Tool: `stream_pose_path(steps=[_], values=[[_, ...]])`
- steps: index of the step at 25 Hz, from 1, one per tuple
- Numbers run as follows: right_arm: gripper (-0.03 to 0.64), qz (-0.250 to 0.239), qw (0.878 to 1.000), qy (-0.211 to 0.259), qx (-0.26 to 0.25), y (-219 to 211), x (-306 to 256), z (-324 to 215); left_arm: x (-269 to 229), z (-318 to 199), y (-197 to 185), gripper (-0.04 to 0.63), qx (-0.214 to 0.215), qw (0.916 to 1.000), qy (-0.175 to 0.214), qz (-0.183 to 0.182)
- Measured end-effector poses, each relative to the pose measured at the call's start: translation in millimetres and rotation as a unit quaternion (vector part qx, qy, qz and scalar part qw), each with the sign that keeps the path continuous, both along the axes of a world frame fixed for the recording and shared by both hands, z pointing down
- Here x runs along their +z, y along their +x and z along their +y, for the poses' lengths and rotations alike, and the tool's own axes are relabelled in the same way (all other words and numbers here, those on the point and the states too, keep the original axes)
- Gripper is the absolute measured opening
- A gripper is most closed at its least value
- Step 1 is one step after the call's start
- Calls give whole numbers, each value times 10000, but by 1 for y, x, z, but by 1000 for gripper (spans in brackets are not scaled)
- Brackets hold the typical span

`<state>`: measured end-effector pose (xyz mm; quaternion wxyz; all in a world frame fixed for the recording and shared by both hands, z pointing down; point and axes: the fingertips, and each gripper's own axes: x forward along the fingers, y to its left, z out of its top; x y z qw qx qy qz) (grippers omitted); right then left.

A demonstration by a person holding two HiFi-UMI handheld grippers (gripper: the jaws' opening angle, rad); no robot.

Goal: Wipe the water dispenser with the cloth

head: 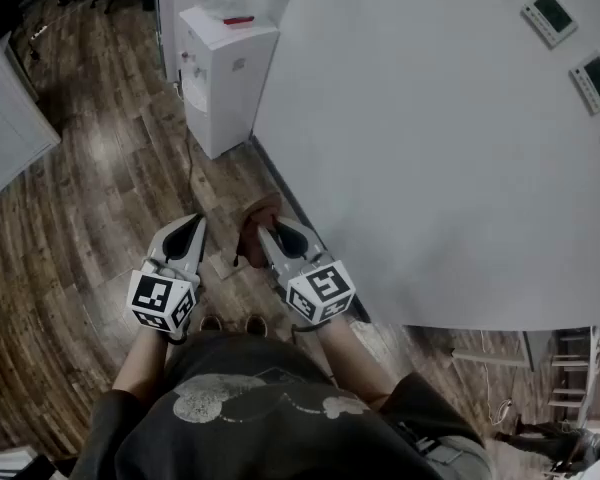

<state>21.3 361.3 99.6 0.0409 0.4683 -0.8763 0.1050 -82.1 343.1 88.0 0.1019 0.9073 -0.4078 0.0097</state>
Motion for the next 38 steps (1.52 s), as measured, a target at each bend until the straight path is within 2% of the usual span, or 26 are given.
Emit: stream_pose_path(steps=[8, 15, 25, 30, 34, 38], values=[[43, -45, 9999, 107, 66, 8, -3, 10, -1, 13, 5, 20, -48, 9999, 53, -83], [44, 7, 9997, 230, -77, 14, -5, 25, 1, 27, 11, 19, -162, 9998, 17, -141], [44, -97, 9998, -36, 164, 73, 20, 46, 11, 38, 41, 20, -219, 9994, -159, -227], [44, -83, 9996, -268, 93, 90, 38, 34, 12, 26, 44, 20, -537, 9982, -161, -207], [44, -94, 9993, -350, 114, 91, 47, 15, 18, 15, 46, 20, -514, 9984, -164, -191], [44, -34, 9992, -385, 139, 84, 50, -24, 31, -19, 38, 20, -579, 9979, -299, -52]])
